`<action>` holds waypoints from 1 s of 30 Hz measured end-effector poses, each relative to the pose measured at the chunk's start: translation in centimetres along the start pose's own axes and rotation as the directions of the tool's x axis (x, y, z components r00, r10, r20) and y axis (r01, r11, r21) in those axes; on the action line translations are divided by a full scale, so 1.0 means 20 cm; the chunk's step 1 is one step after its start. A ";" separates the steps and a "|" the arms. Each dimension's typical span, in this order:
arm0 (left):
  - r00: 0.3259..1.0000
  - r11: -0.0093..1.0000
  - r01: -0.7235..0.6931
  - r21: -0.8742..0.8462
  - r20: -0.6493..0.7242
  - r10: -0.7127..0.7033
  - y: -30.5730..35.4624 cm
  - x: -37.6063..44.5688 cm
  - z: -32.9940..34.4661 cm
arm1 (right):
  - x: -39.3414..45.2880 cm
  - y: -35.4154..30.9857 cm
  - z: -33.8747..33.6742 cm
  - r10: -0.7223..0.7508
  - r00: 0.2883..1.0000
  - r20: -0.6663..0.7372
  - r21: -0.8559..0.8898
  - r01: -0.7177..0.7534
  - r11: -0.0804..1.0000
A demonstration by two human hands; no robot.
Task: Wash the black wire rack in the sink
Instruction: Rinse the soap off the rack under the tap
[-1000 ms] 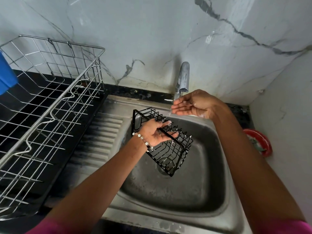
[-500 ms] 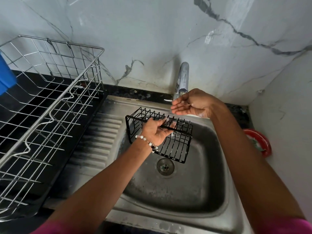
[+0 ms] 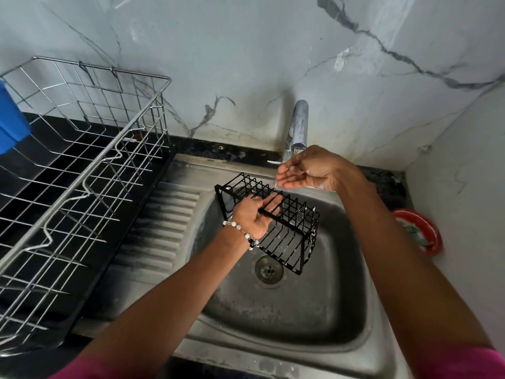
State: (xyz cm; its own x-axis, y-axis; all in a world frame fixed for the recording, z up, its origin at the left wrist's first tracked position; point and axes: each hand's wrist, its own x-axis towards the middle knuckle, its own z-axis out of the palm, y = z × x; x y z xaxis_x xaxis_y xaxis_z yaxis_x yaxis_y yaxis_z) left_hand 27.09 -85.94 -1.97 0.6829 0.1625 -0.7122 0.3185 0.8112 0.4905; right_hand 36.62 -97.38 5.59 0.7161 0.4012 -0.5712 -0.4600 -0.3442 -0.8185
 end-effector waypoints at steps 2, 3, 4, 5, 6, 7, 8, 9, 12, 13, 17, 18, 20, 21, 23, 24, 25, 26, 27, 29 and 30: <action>1.000 0.999 0.020 0.044 0.010 -0.021 -0.01 0.01 0.00 | 0.01 0.01 0.01 -0.001 1.000 0.024 0.021 0.001 1.000; 1.000 0.998 0.022 0.065 0.014 -0.023 -0.01 0.01 0.01 | 0.02 0.01 0.01 -0.003 0.997 0.073 0.063 -0.002 0.998; 1.000 0.996 0.019 0.087 0.018 -0.021 -0.01 0.02 0.01 | 0.02 0.01 0.02 -0.004 0.992 0.123 0.106 -0.009 0.994; 1.000 0.995 0.019 0.099 0.021 -0.021 -0.01 0.03 0.01 | 0.03 0.01 0.02 -0.003 0.989 0.147 0.133 -0.017 0.991; 0.999 0.994 0.021 0.111 0.022 -0.023 -0.01 0.03 0.01 | 0.05 0.01 0.03 0.002 0.991 0.137 0.139 -0.021 0.990; 0.999 0.993 0.024 0.119 0.022 -0.027 -0.01 0.03 0.00 | 0.07 0.02 0.03 0.008 0.994 0.108 0.133 -0.023 0.991; 0.999 0.991 0.029 0.130 0.021 -0.032 -0.02 0.04 0.00 | 0.09 0.02 0.04 0.016 0.997 0.076 0.122 -0.025 0.992; 0.999 0.990 0.037 0.138 0.023 -0.040 -0.02 0.05 -0.01 | 0.11 0.02 0.05 0.019 0.998 0.061 0.118 -0.026 0.993; 0.996 0.991 0.080 0.106 0.025 -0.083 -0.02 0.05 -0.02 | 0.15 0.01 0.10 0.011 0.992 0.124 0.149 -0.030 0.988; 0.995 0.992 0.087 0.091 0.031 -0.090 -0.02 0.04 -0.02 | 0.16 0.00 0.11 0.018 0.988 0.151 0.131 -0.038 0.991; 0.995 0.996 0.091 0.003 0.044 -0.091 0.00 0.03 -0.03 | 0.18 -0.03 0.11 0.069 0.991 0.117 -0.143 -0.052 0.988; 0.995 0.995 0.091 -0.031 0.046 -0.090 0.01 0.03 -0.03 | 0.18 -0.05 0.09 0.066 0.991 0.117 -0.171 -0.045 0.984; 0.996 0.994 0.080 -0.075 0.042 -0.077 0.02 0.04 -0.02 | 0.18 -0.07 0.07 0.075 0.980 0.185 -0.174 -0.043 0.984; 0.998 0.993 0.064 -0.095 0.035 -0.061 0.02 0.04 -0.02 | 0.17 -0.07 0.07 0.095 0.970 0.225 -0.181 -0.054 0.982; 0.999 0.986 0.044 -0.158 0.015 -0.042 0.03 0.05 -0.01 | 0.17 -0.06 0.05 0.136 0.957 0.255 -0.234 -0.075 0.969; 0.999 0.981 0.038 -0.191 0.005 -0.038 0.02 0.05 -0.01 | 0.16 -0.06 0.05 0.146 0.954 0.263 -0.258 -0.076 0.963; 0.999 0.975 0.035 -0.221 0.000 -0.036 0.02 0.05 -0.01 | 0.15 -0.06 0.04 0.143 0.950 0.277 -0.268 -0.066 0.961; 0.999 0.969 0.037 -0.245 0.008 -0.037 0.01 0.05 -0.01 | 0.13 -0.06 0.03 0.129 0.944 0.304 -0.250 -0.051 0.967; 0.999 0.965 0.038 -0.259 0.011 -0.036 0.00 0.05 -0.01 | 0.12 -0.07 0.02 0.115 0.934 0.339 -0.211 -0.043 0.977; 0.999 0.963 0.033 -0.268 0.006 -0.033 -0.02 0.04 0.00 | 0.11 -0.08 0.00 0.112 0.919 0.377 -0.156 -0.056 0.986; 0.999 0.960 0.033 -0.276 0.006 -0.033 -0.03 0.03 0.01 | 0.10 -0.08 -0.01 0.119 0.925 0.360 -0.171 -0.060 0.983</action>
State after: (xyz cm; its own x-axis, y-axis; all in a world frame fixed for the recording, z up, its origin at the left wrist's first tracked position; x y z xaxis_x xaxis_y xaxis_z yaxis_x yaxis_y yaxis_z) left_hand 27.50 -86.50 -2.66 0.6761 0.1322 -0.7249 0.1470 0.9398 0.3084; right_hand 38.96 -96.19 5.74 0.4192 0.6359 -0.6480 -0.4053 -0.5075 -0.7603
